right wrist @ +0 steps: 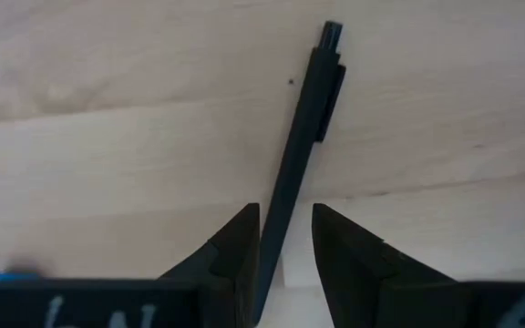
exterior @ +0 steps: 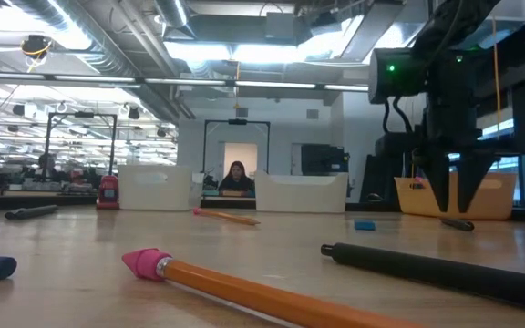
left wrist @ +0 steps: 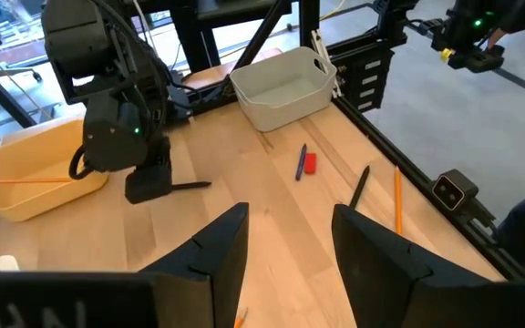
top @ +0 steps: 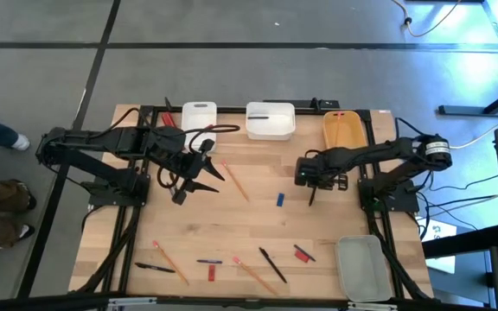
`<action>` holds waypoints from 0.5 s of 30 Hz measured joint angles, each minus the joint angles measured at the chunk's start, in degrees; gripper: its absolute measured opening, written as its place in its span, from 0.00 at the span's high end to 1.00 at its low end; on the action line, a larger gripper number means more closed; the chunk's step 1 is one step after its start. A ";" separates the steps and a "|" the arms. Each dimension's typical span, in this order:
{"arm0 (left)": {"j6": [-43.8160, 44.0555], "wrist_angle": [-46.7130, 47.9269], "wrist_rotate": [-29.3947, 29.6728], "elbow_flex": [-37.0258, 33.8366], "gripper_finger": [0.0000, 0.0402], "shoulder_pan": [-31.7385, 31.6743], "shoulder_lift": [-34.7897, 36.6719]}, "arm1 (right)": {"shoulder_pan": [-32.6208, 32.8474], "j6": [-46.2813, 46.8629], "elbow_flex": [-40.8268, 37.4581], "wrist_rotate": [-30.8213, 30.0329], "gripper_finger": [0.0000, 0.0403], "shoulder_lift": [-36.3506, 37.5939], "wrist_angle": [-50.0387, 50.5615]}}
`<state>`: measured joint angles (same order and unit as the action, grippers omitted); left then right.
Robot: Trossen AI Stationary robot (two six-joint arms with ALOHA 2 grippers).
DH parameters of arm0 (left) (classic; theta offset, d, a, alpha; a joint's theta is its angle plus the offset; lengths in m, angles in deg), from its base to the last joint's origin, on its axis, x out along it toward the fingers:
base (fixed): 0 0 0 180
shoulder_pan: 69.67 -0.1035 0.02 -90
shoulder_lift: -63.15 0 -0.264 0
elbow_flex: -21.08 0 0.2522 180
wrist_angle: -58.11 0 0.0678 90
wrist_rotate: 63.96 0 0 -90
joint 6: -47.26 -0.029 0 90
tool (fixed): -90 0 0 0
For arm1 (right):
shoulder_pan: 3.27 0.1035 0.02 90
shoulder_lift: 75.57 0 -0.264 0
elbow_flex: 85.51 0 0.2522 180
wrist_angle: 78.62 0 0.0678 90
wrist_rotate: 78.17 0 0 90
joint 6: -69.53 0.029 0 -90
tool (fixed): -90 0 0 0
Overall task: Sort crayons/erasers/pens/pencils in bins
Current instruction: Put the black pen into the gray bin
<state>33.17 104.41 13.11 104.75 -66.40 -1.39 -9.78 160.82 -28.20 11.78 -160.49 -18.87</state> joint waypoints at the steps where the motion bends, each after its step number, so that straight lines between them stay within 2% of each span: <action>1: 0.00 0.00 0.00 0.00 0.62 0.00 0.00 | -0.30 -0.02 0.00 0.02 0.74 -0.29 0.02; 15: 0.02 0.02 0.02 0.00 0.62 0.00 0.00 | -2.24 -0.07 0.02 0.04 0.74 -1.51 0.00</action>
<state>33.20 104.43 13.13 104.75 -66.40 -1.39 -12.02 160.75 -28.18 11.82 -162.01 -18.87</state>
